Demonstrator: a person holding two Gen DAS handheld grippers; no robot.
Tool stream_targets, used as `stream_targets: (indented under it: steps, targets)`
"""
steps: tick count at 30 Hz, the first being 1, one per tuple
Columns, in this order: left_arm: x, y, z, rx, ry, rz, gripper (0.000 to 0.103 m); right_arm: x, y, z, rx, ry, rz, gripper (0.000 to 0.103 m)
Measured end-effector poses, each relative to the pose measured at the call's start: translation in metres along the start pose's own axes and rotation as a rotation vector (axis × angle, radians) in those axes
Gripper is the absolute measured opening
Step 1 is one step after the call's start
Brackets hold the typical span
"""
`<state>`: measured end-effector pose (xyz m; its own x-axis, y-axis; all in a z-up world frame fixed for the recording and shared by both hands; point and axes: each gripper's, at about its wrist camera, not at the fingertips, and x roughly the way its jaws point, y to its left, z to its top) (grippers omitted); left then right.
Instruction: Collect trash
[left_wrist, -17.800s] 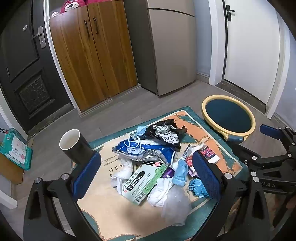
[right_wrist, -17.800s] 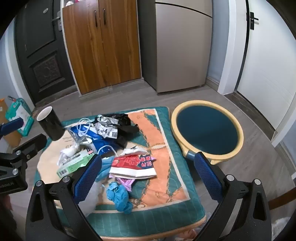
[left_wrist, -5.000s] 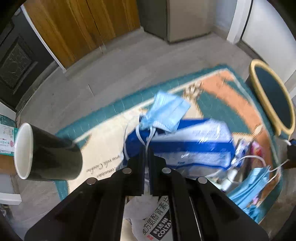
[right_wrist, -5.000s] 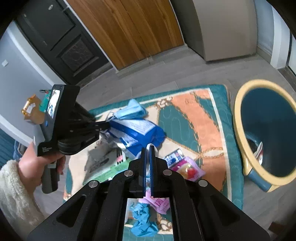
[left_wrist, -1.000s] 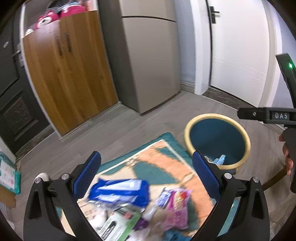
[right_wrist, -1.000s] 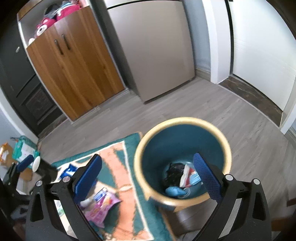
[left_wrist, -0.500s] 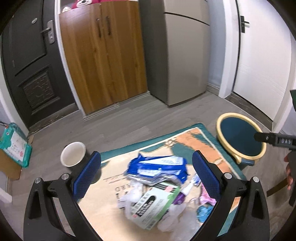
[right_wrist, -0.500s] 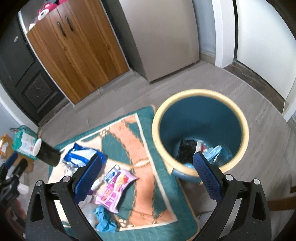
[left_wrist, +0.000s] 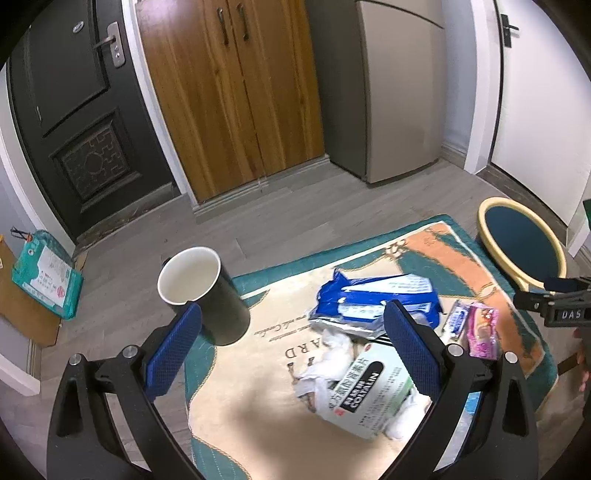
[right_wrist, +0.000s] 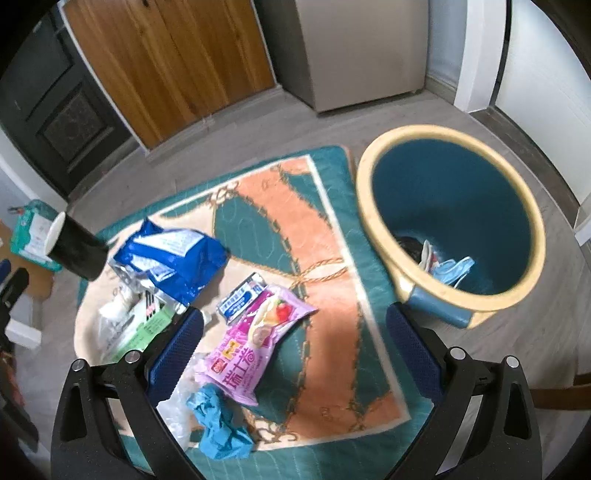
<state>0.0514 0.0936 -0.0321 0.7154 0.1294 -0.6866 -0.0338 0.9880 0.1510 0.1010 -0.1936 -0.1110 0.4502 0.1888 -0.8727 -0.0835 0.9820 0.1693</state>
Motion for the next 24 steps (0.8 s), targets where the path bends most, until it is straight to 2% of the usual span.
stream_targets:
  steps: [6,10,13,17,20,24]
  targets:
    - [0.022,0.006,-0.002,-0.037,0.047,-0.022,0.097,0.022,0.006,0.001,-0.001,0.033,-0.015,0.098]
    - [0.038,-0.003,-0.002,-0.005,0.076,-0.031,0.097,0.031,0.006,0.002,0.004,0.039,-0.035,0.098]
    - [0.054,-0.016,-0.005,0.060,0.102,-0.057,0.097,0.032,0.001,0.004,0.027,0.041,-0.032,0.098]
    - [0.077,-0.026,-0.006,0.099,0.158,-0.029,0.097,0.036,-0.007,0.005,0.076,0.059,0.006,0.098]
    - [0.094,-0.027,-0.004,0.066,0.202,-0.028,0.097,0.039,-0.008,0.006,0.077,0.073,0.014,0.098]
    - [0.111,-0.021,0.002,0.006,0.219,-0.048,0.097,0.045,-0.008,0.006,0.056,0.087,0.016,0.098]
